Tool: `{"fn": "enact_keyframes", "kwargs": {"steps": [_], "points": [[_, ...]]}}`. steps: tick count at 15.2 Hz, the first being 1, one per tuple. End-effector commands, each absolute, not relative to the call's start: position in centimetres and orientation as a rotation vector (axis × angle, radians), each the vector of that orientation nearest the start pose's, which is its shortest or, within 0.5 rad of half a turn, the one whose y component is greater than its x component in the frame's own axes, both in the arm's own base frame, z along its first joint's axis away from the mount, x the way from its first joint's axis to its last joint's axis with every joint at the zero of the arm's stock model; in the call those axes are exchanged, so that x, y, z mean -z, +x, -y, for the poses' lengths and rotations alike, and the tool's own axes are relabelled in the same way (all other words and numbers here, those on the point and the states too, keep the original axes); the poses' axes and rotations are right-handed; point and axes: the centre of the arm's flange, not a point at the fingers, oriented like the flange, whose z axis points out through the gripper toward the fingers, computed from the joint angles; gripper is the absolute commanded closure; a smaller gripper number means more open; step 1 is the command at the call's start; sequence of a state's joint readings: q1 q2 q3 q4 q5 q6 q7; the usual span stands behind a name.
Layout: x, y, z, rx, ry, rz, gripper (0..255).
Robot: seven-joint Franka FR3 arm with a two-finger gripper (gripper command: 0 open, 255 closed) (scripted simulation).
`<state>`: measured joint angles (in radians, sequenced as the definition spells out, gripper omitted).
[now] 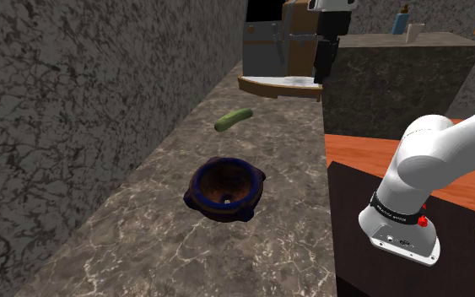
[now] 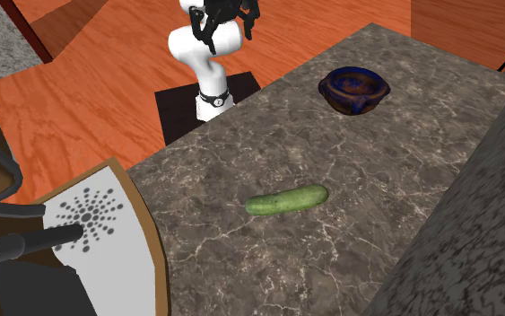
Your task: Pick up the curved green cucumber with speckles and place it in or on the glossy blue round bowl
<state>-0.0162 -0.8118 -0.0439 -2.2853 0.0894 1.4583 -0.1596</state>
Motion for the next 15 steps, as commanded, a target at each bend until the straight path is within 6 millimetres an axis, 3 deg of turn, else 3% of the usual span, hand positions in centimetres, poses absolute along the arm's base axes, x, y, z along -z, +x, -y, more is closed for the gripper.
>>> {"fn": "enact_keyframes", "kwargs": {"steps": [1,8,15], "points": [[-62.2,28.8,1.2,-0.005,-3.014,0.185,0],[-58.1,36.8,4.2,-0.024,-2.968,0.593,0],[-54.0,45.4,5.0,-0.043,-2.868,0.992,0]]}}
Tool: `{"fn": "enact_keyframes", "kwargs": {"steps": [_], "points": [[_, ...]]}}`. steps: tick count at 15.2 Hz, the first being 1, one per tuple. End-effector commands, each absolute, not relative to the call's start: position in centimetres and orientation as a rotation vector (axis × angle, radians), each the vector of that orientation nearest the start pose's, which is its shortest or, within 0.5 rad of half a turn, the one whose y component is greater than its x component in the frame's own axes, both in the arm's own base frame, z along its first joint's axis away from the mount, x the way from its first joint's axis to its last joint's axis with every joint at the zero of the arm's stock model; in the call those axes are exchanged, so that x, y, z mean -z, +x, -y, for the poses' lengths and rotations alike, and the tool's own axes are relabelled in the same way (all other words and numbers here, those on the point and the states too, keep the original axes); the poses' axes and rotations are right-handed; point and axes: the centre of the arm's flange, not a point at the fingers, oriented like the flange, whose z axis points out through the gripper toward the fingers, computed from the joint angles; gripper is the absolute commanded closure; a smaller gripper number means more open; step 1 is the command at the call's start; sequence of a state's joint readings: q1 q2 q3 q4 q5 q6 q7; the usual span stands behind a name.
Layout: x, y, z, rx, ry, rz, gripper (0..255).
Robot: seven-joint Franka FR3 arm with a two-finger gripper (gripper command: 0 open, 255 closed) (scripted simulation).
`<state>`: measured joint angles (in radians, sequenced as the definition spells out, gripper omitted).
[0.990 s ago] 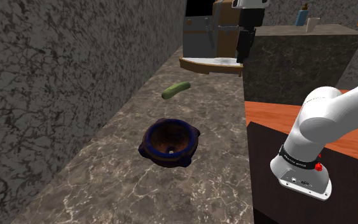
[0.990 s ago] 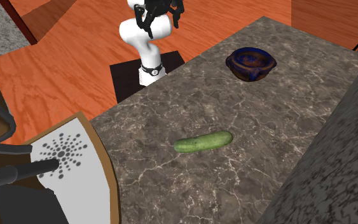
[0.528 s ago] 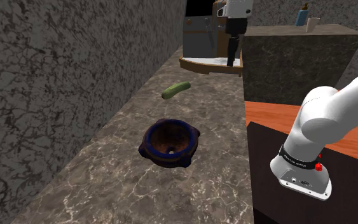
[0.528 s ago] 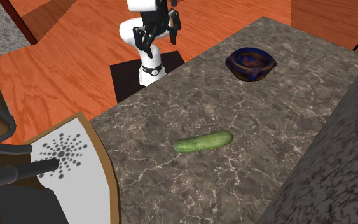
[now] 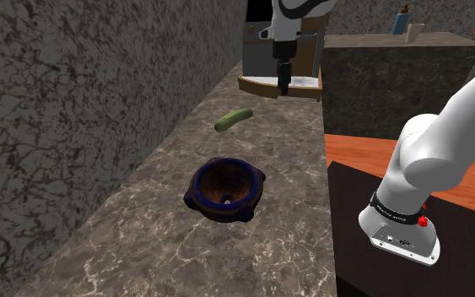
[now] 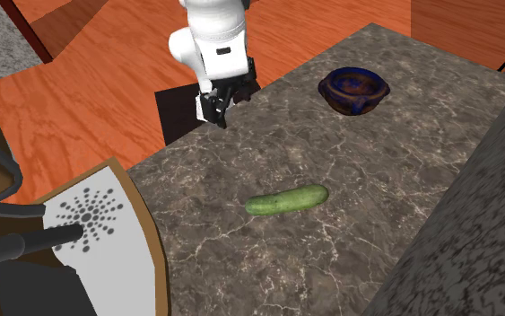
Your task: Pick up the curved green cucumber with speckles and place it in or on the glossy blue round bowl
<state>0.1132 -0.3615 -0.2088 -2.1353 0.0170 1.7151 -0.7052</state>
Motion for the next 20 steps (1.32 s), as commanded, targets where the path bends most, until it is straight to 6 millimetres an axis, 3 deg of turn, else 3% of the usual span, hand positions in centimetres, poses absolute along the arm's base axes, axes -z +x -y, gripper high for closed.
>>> {"fn": "enact_keyframes", "kwargs": {"steps": [1,8,15,20], "points": [[-53.4,46.6,4.9,-0.046,-2.85,1.048,0],[-49.4,55.0,3.0,-0.064,-2.691,1.429,0],[-45.4,62.6,-1.0,-0.081,-2.483,1.787,0],[-43.1,62.9,-1.3,-0.082,-2.47,1.807,0]]}}
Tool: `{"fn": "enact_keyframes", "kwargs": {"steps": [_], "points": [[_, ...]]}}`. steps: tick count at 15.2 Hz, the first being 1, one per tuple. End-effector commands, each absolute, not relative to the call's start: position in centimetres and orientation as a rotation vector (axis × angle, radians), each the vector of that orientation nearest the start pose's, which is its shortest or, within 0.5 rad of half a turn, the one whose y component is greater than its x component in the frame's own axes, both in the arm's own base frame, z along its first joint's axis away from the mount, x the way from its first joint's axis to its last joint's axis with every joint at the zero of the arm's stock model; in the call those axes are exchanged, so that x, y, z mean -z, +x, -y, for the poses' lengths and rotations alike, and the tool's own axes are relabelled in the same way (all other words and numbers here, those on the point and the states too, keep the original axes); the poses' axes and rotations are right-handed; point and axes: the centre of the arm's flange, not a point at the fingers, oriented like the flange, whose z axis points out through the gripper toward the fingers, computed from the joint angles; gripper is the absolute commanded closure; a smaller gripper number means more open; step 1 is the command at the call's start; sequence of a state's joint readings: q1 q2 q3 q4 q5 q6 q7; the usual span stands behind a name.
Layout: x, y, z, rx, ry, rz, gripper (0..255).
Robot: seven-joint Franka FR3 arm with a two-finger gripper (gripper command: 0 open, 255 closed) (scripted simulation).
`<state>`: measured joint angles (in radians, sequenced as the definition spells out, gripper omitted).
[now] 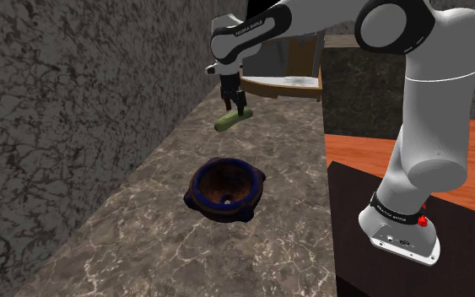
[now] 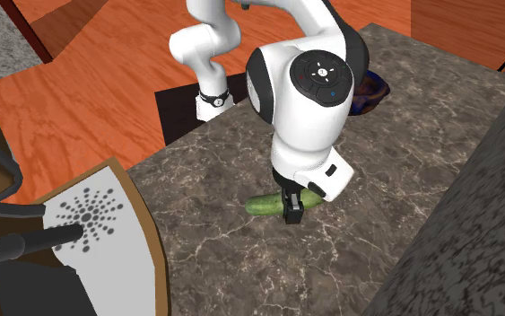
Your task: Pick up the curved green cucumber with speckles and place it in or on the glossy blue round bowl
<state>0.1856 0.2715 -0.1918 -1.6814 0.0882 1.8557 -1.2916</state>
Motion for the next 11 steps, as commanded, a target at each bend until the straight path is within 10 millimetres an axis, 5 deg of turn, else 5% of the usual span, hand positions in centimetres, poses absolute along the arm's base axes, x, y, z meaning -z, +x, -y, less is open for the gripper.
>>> {"fn": "enact_keyframes", "kwargs": {"steps": [1,3,11], "points": [[-42.6,62.8,-1.4,-0.082,-2.47,1.807,0],[-41.2,62.7,-1.4,-0.082,-2.47,1.807,0],[-41.2,62.7,-1.4,-0.082,-2.47,1.807,0]]}}
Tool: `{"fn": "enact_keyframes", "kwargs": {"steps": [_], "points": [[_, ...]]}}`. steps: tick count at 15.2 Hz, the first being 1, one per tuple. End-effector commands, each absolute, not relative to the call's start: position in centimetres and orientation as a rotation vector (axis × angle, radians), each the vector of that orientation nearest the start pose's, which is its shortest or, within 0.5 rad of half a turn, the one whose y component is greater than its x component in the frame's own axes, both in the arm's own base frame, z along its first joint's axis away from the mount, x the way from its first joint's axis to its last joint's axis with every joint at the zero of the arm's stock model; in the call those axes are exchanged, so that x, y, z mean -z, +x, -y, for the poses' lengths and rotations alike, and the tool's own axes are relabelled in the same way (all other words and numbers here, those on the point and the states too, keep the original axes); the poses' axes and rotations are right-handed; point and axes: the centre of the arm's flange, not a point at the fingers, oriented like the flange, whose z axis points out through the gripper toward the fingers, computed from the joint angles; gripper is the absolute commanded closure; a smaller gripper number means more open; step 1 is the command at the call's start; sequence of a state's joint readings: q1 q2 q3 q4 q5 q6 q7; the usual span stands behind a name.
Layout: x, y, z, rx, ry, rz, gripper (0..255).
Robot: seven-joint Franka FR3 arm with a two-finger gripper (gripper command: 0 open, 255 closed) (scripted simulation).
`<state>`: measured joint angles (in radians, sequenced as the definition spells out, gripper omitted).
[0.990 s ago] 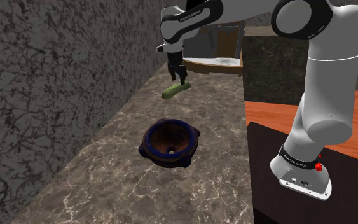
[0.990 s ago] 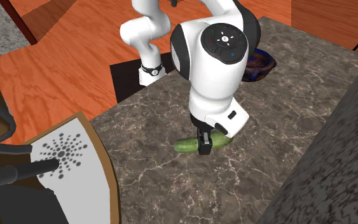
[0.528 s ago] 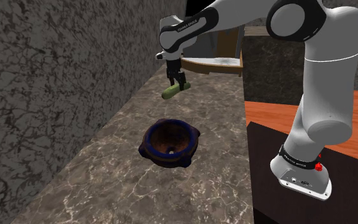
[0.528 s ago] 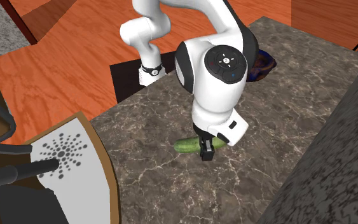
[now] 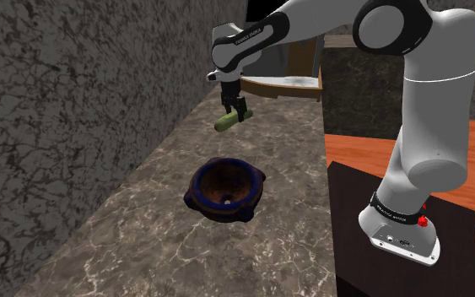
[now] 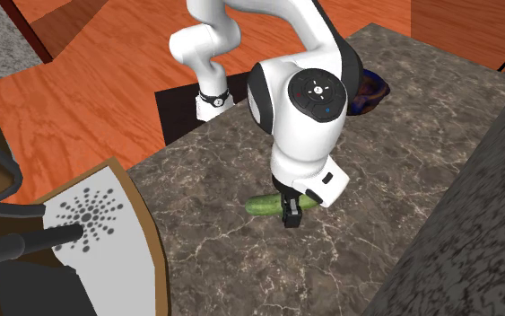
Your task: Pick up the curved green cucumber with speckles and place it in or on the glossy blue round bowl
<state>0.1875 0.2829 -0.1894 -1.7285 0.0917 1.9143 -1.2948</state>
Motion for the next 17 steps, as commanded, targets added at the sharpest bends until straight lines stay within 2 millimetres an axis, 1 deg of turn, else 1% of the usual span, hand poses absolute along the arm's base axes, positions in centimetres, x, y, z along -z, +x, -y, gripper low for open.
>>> {"fn": "enact_keyframes", "kwargs": {"steps": [1,10,17], "points": [[-41.2,62.7,-1.4,-0.082,-2.47,1.807,255],[-41.2,62.7,-1.4,-0.082,-2.47,1.807,255],[-44.9,62.7,-1.4,-0.082,-2.47,1.807,255]]}}
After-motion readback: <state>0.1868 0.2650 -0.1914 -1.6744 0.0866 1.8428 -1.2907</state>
